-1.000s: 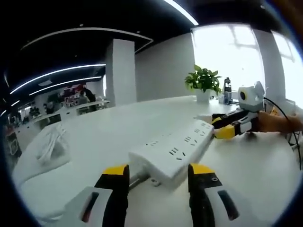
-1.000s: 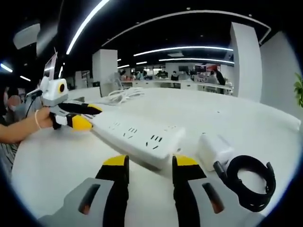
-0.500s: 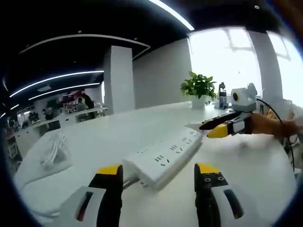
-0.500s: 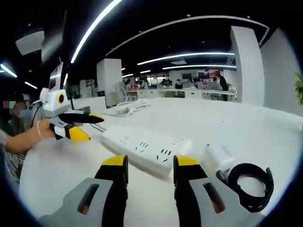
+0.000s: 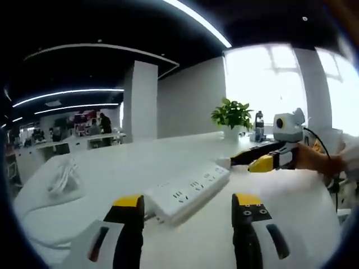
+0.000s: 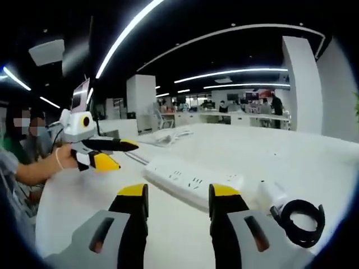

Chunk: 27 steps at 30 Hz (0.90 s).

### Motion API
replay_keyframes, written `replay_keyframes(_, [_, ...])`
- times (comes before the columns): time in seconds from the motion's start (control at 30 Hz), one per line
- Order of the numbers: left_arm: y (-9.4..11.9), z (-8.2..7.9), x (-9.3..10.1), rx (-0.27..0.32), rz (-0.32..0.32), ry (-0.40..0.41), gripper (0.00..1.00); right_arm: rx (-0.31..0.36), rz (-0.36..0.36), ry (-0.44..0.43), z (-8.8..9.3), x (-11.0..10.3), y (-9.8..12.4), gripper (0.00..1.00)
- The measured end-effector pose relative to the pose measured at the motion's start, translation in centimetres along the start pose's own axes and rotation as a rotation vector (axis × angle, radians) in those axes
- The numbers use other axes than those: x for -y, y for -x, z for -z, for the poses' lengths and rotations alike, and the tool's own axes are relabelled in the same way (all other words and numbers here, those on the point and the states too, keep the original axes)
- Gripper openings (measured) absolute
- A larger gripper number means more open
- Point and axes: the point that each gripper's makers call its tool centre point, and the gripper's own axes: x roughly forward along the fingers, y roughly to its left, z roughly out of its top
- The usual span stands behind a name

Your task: Straighten the power strip on the desk, plug the charger into it

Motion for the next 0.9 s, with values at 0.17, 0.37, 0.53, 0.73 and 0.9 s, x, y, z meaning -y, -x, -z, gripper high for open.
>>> replay_keyframes(0.17, [1.0,-0.8,1.3,0.032,0.02,-0.003,0.66,0.015,-0.015,0.03,-0.4,-1.3,1.2,0.45])
replay_keyframes(0.37, [2.2,-1.4,2.9,0.07,0.035,-0.024,0.68,0.046,-0.031,0.05,-1.2,-2.1,2.6,0.49])
replay_keyframes(0.53, [3.1,-1.2,4.0,0.078,0.035,-0.068,0.71,0.075,-0.056,0.044,-1.5,-3.1,3.9,0.6])
replay_keyframes(0.73, [4.3,-0.5,5.9,0.072,0.044,-0.098,0.8,0.119,-0.067,0.019,-1.8,-4.1,5.3,0.61])
replay_keyframes(0.9, [5.3,-0.8,6.7,0.096,0.017,-0.108,0.87,0.125,-0.066,0.004,-1.6,-4.3,5.7,0.67])
